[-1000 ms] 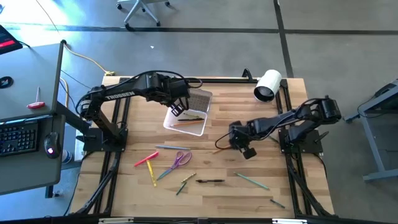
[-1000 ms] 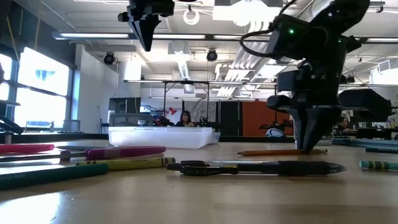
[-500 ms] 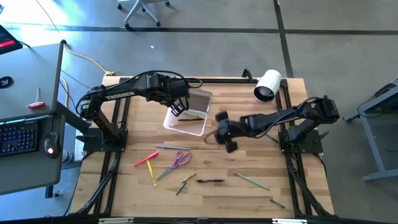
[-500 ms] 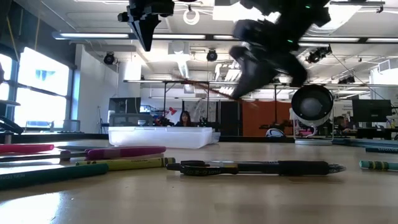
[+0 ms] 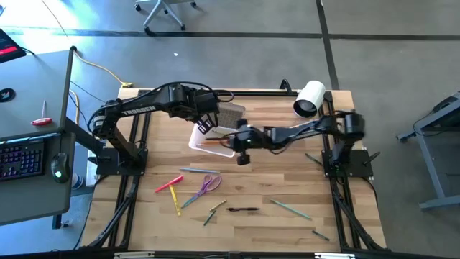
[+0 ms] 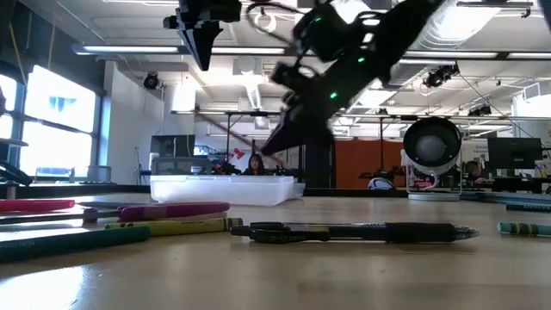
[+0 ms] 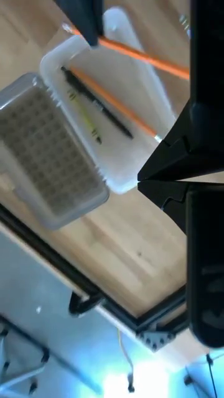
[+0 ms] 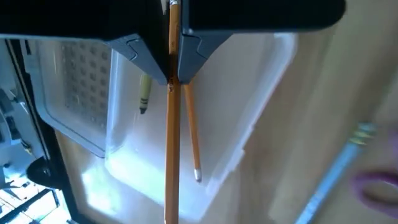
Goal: Pick & place school supplies into a supply box
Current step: Put the orange pencil into the black supply box
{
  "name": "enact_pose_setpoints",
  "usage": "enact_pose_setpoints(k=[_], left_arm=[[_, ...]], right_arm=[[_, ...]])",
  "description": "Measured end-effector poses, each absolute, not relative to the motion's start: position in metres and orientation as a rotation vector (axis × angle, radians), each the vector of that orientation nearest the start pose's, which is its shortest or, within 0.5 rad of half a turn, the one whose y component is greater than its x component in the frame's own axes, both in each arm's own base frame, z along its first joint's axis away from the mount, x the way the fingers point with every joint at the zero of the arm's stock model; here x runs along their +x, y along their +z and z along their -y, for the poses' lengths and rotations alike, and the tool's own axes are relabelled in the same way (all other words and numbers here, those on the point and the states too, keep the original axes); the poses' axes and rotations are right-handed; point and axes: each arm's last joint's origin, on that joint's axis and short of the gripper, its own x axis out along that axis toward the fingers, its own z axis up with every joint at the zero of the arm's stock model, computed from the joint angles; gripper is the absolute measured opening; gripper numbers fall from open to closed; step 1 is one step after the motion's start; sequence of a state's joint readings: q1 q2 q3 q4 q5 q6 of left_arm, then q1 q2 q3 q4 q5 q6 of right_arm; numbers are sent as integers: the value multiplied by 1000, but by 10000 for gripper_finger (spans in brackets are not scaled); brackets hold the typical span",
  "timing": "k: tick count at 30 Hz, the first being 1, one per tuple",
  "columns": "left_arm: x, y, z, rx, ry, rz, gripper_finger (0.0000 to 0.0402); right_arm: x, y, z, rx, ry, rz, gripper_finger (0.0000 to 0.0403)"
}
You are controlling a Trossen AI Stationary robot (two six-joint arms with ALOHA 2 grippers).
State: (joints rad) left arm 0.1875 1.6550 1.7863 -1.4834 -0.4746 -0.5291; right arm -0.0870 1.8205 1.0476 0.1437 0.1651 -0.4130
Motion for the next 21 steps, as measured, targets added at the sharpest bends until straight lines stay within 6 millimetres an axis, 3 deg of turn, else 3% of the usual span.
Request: enact_pose_setpoints(k=[6,10,14,21], left_arm=[[289,367,-70,-207,925,-1158,46],[289,367,-69,-216,914,-1168,46],[289,367,-69,-223,907,-1171,46],[289,367,-69,-223,907,-1171,46]], right_arm=[[431,173,48,-472,-140,-884,2],[451,167,55,-411,-131,-1004,7],[457,156,59,-347,-167,-1090,8],[453,154,60,-366,-247,-1156,17]])
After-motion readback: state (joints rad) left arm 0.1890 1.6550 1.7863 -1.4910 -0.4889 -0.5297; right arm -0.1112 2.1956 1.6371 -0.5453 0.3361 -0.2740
